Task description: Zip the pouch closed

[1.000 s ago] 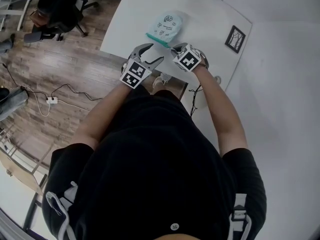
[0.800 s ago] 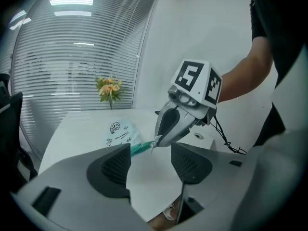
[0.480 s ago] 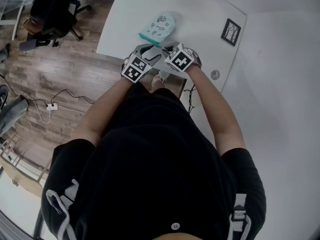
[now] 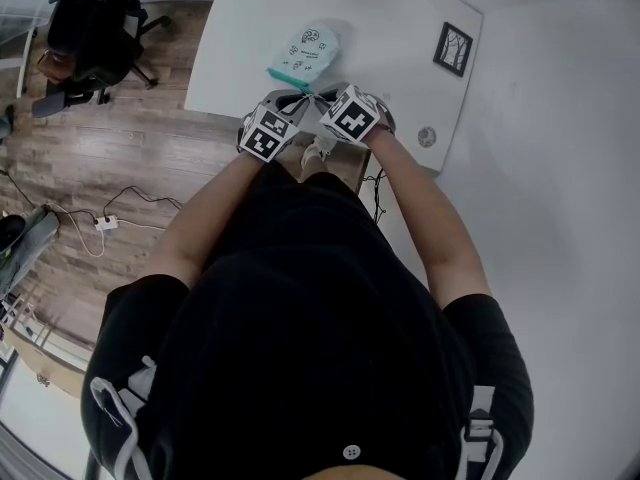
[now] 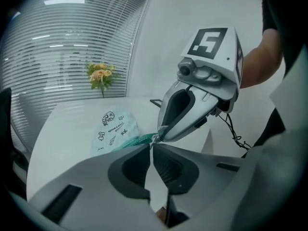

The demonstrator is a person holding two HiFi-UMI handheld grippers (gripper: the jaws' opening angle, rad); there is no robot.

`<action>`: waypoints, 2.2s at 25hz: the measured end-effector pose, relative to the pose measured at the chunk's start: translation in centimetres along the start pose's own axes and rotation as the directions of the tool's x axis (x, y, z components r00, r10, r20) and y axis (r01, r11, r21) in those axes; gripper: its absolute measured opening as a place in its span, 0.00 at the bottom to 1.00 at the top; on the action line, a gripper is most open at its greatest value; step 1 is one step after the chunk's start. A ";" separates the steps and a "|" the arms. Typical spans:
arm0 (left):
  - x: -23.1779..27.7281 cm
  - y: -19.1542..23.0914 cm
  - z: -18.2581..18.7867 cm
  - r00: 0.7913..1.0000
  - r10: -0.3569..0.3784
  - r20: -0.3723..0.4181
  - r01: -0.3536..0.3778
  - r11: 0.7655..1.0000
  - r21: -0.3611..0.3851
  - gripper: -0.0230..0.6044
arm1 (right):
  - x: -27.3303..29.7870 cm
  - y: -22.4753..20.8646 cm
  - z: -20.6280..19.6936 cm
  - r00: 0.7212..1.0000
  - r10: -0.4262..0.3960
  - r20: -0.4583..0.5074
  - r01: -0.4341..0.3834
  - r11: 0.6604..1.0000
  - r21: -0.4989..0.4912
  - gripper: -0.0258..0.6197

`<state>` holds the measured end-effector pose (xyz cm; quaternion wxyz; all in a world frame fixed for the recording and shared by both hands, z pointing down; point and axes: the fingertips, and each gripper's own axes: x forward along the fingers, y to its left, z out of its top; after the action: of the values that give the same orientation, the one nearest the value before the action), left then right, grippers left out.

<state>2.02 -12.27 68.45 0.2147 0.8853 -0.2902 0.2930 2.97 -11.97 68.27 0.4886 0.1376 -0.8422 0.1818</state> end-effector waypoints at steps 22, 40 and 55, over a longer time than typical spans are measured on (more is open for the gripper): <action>0.4 -1.8 -1.0 0.999 -0.014 -0.051 0.010 0.996 -0.085 0.05 | 0.0 0.3 -2.1 0.989 -0.084 -0.119 0.077 0.995 -0.063 0.06; -1.0 1.0 -3.1 0.996 0.055 -0.070 -0.066 0.982 -0.174 0.05 | -0.6 -1.4 -5.1 0.978 -0.127 -0.167 0.124 0.992 -0.025 0.06; -1.8 4.7 -4.3 0.990 0.122 -0.069 -0.135 0.965 -0.225 0.05 | -0.8 -4.2 -6.8 0.965 -0.172 -0.198 0.176 0.984 0.003 0.06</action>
<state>-3.89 -12.71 71.51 0.3036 0.8258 -0.3728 0.2949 10.31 -12.72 71.38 0.5820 0.1974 -0.7725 0.1596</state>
